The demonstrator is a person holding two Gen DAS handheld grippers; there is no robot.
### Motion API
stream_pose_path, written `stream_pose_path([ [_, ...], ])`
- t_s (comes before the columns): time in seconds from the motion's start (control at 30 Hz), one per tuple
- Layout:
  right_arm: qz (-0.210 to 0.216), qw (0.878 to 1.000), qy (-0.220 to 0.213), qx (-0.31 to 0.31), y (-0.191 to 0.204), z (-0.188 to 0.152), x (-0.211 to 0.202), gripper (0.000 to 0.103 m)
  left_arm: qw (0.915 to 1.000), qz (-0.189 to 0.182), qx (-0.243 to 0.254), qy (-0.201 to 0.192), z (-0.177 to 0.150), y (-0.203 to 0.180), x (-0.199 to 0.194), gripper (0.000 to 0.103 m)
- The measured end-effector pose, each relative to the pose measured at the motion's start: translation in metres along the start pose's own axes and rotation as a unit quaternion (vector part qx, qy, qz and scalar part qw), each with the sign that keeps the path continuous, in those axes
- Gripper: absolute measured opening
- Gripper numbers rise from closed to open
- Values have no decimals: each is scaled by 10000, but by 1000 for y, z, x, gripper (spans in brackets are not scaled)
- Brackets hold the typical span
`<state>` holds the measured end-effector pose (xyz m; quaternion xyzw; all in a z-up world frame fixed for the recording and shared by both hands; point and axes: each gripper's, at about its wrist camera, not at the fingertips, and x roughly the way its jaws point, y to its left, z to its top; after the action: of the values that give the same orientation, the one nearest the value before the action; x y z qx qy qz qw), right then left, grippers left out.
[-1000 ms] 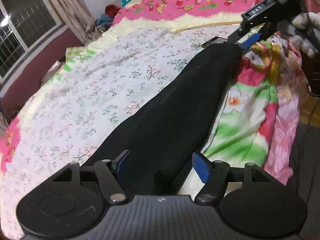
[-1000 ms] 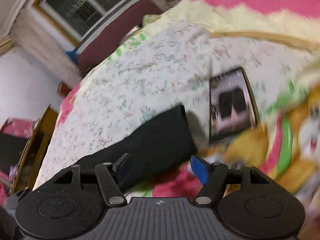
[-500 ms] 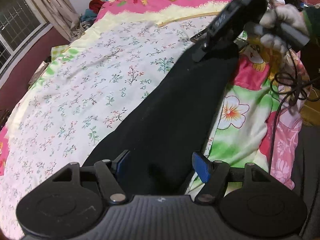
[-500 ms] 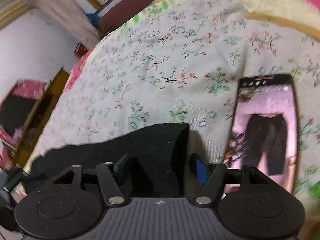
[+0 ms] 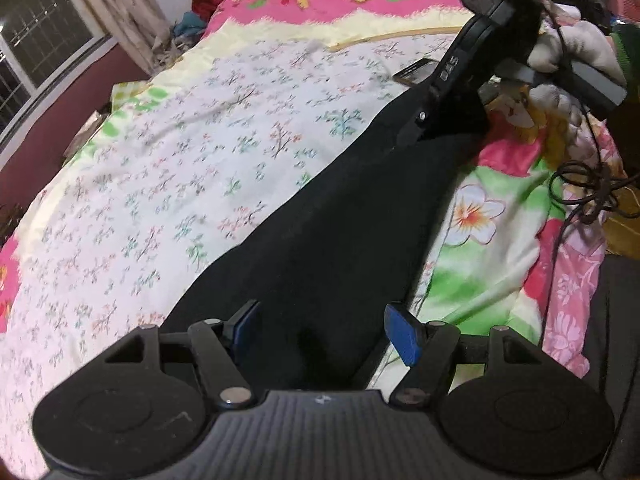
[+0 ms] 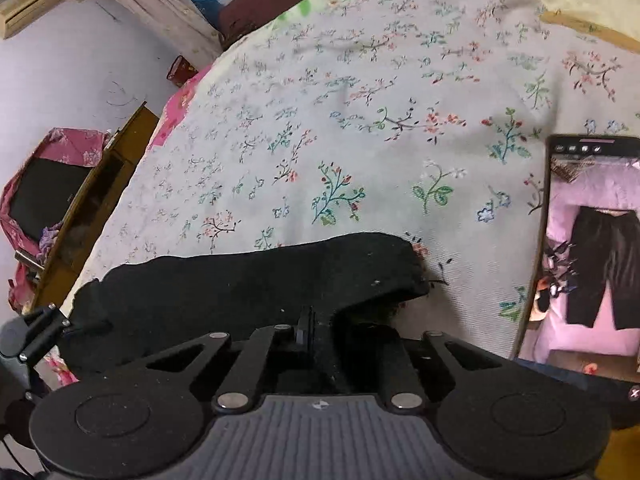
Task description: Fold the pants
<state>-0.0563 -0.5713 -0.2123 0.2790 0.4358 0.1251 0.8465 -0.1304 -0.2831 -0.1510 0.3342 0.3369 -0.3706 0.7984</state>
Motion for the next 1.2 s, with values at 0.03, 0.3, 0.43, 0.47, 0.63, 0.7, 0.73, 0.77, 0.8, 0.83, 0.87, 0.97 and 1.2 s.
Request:
stream_pose_path([
  [0.03, 126, 9998, -48, 133, -2, -2, 0, 22, 10000, 2, -6, 4, 0, 0, 0, 76],
  [0.3, 329, 9970, -615, 320, 13, -8, -31, 5, 9999, -4, 85, -108, 0, -2, -7, 76],
  [0.43, -89, 9954, -888, -344, 67, -12, -40, 5, 9998, 23, 67, -189, -4, 0, -13, 76],
  [0.47, -267, 9930, -955, -639, 85, -13, -40, 5, 9997, 32, 60, -224, -4, 1, -15, 76],
  [0.63, -216, 9846, -1185, -1270, 153, -12, -28, 5, 9988, 150, -168, -437, -18, 14, -30, 76],
  [0.7, -91, 9839, -1155, -1361, 181, -10, -13, 5, 9978, 219, -372, -511, -29, 24, -37, 76],
  [0.73, -92, 9829, -1138, -1446, 194, -10, -4, 5, 9971, 263, -471, -538, -37, 28, -41, 76],
  [0.77, -79, 9824, -1092, -1514, 205, -9, 3, 5, 9964, 311, -554, -561, -43, 33, -45, 76],
  [0.8, -10, 9825, -1007, -1568, 218, -8, 15, 5, 9954, 374, -654, -593, -51, 39, -50, 76],
  [0.83, 48, 9833, -917, -1573, 226, -7, 24, 5, 9941, 436, -778, -625, -61, 46, -56, 76],
  [0.87, 85, 9836, -783, -1621, 238, -9, 36, 5, 9927, 493, -896, -647, -70, 52, -62, 76],
  [0.97, 73, 9842, -429, -1715, 267, -11, 78, 5, 9867, 722, -1295, -672, -102, 74, -75, 76],
  [1.2, -342, 9787, 43, -2024, 325, -29, 161, 5, 9689, 1219, -2016, -761, -169, 116, -100, 76],
])
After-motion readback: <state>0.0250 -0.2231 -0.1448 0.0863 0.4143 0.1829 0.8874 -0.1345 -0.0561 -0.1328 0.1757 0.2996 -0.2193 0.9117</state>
